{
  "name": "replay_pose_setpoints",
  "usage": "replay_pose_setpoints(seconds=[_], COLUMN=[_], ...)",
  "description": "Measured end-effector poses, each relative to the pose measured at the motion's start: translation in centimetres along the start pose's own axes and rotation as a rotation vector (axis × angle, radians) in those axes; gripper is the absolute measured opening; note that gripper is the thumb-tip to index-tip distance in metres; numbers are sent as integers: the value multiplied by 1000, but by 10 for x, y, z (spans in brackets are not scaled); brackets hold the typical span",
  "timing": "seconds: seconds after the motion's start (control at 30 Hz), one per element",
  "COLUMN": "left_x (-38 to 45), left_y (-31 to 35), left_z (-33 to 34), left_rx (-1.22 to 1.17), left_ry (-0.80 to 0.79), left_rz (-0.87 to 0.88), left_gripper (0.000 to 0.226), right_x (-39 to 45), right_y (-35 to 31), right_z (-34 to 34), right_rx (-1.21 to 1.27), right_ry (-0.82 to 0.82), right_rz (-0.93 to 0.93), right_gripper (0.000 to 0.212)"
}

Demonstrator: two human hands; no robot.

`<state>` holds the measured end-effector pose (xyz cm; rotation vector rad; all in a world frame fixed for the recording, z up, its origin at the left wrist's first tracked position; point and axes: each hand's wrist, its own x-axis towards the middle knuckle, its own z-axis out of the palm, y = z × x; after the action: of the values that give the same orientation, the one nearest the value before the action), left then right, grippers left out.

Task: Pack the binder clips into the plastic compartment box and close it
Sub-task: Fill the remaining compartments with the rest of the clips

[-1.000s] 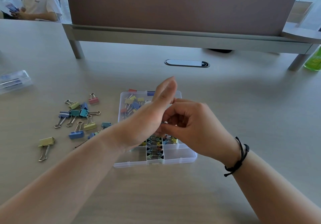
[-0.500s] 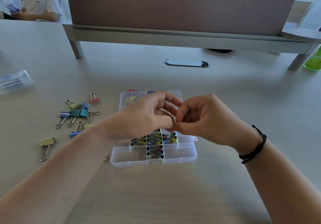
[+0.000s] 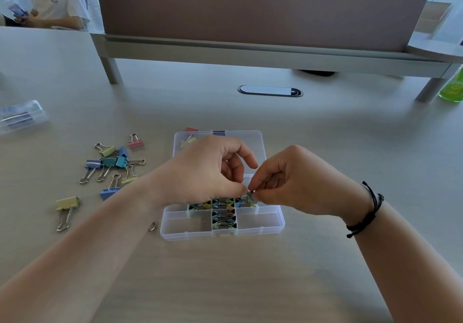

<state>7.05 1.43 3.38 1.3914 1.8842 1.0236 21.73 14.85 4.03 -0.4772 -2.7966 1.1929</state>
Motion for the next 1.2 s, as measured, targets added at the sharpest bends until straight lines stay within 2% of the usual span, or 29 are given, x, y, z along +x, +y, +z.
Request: replay_pose_setpoints(seconds=[0.23, 0.67, 0.83, 1.2], left_x=[-2, 0, 2, 3], left_y=[1, -2, -6, -10], left_z=[-6, -2, 0, -1], left_rx=[-29, 31, 105, 144], left_ry=[-11, -33, -30, -111], left_rz=[1, 22, 6, -62], left_gripper=[35, 33, 32, 17], right_x=[-1, 1, 3, 2], right_y=[0, 5, 6, 5], right_z=[1, 4, 7, 5], right_rx=[-36, -176, -311, -358], right_ry=[22, -72, -76, -92], right_rz=[-80, -156, -200, -211], right_gripper=[9, 8, 10, 15])
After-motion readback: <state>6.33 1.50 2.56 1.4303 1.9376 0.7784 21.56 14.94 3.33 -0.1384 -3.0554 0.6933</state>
